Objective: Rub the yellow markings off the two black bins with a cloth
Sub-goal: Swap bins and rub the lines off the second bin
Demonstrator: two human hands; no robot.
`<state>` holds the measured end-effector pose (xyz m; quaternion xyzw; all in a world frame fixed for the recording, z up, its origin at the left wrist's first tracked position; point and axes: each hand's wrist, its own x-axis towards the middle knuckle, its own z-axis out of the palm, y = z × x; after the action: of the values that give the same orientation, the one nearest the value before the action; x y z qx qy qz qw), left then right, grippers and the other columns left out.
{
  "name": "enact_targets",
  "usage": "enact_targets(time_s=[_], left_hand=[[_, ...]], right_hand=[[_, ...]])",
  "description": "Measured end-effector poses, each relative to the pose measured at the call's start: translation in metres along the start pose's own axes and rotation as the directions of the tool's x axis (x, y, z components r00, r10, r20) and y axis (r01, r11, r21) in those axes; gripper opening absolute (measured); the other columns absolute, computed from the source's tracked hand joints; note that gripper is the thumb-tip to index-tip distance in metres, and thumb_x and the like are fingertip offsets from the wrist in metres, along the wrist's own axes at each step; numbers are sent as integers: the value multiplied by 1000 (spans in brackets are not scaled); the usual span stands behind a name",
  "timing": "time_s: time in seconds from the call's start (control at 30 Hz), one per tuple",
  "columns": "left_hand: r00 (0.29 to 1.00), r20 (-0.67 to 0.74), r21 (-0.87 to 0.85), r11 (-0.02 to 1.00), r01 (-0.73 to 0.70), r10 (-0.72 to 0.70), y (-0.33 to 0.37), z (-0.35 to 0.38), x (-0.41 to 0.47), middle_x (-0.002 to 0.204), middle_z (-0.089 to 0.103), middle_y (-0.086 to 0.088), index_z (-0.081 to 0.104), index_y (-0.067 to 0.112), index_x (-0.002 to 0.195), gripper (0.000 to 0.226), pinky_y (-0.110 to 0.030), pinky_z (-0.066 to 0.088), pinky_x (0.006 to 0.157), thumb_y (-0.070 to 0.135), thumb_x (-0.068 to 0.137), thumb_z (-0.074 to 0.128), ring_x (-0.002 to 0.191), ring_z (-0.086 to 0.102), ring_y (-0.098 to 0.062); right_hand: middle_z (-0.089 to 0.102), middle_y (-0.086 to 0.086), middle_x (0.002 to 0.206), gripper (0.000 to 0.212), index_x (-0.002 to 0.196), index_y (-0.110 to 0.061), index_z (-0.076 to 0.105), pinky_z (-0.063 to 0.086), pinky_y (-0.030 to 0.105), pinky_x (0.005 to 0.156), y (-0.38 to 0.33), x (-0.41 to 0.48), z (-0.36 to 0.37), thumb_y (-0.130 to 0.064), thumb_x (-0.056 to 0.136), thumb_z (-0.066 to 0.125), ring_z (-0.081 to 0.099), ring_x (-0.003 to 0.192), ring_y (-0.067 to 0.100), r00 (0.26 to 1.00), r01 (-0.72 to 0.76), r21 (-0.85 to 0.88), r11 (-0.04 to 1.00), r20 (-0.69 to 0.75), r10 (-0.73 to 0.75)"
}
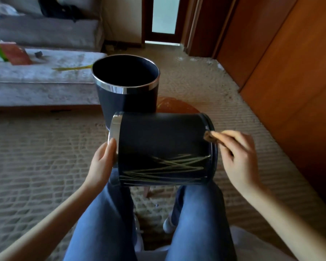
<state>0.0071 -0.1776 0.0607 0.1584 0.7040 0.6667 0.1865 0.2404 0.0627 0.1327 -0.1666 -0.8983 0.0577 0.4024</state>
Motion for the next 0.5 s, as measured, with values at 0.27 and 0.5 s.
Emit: enact_targets(time_s=[0.27, 0.5], left_hand=[[999, -36, 170, 985, -22, 29, -23, -20, -18, 91, 76, -7, 71, 35, 89, 42, -52, 54, 91, 70, 87, 48, 94, 72, -27], [1000, 19, 88, 996, -13, 11, -5, -11, -12, 70, 73, 3, 67, 18, 79, 46, -28, 53, 76, 53, 101, 48, 70, 68, -12]], right_hand=[[61, 13, 111, 32, 123, -4, 64, 44, 23, 97, 25, -27, 38, -7, 92, 57, 59, 106, 21, 976, -217, 221, 951, 58, 209], [64, -5, 109, 24, 119, -15, 61, 44, 22, 88, 11, -2, 45, -6, 97, 56, 60, 105, 13, 867, -497, 328, 803, 154, 474]])
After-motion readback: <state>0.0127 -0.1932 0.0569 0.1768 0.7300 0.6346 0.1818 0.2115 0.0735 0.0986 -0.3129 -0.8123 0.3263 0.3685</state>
